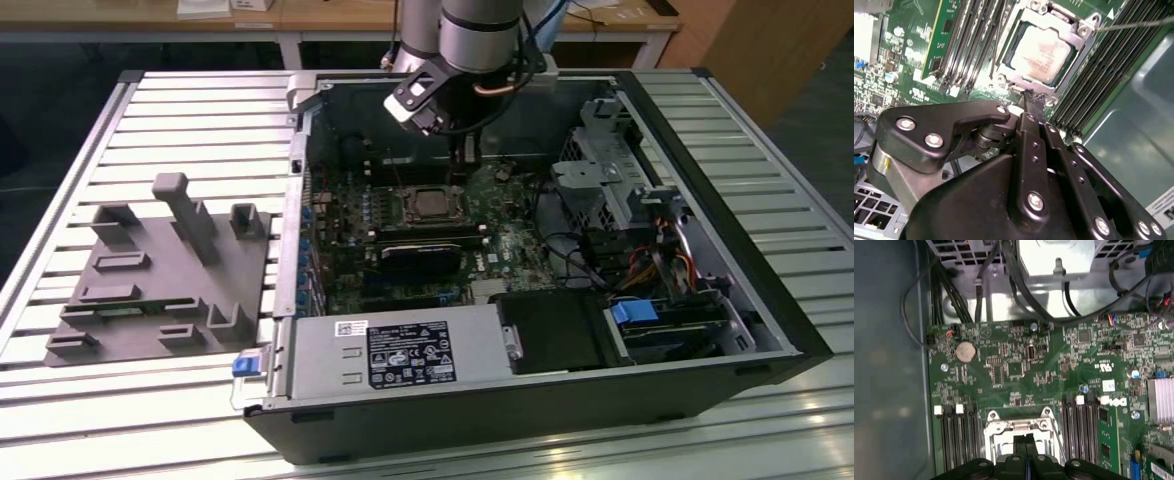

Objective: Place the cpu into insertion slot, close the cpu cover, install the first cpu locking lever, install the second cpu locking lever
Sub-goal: 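Close the cpu cover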

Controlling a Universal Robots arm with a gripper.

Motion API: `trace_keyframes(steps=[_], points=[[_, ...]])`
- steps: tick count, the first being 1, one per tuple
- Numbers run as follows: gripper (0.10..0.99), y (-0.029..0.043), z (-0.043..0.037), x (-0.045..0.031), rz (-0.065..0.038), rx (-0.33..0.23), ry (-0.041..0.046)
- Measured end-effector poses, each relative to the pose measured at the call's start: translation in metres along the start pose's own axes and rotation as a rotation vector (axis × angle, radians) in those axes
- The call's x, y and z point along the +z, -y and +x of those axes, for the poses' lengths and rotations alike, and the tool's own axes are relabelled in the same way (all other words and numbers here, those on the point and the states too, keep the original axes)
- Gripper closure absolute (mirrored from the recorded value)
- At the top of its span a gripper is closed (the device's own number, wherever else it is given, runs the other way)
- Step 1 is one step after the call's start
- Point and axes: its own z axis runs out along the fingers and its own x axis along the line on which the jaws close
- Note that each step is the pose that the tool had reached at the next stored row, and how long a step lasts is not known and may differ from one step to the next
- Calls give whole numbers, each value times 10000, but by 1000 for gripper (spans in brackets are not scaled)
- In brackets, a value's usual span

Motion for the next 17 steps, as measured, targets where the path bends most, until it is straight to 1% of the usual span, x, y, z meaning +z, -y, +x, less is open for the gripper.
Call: trace_keyframes(steps=[5,17], points=[[984,82,-7,21,-60,0,-6],[984,228,-19,96,-119,1,-11]])
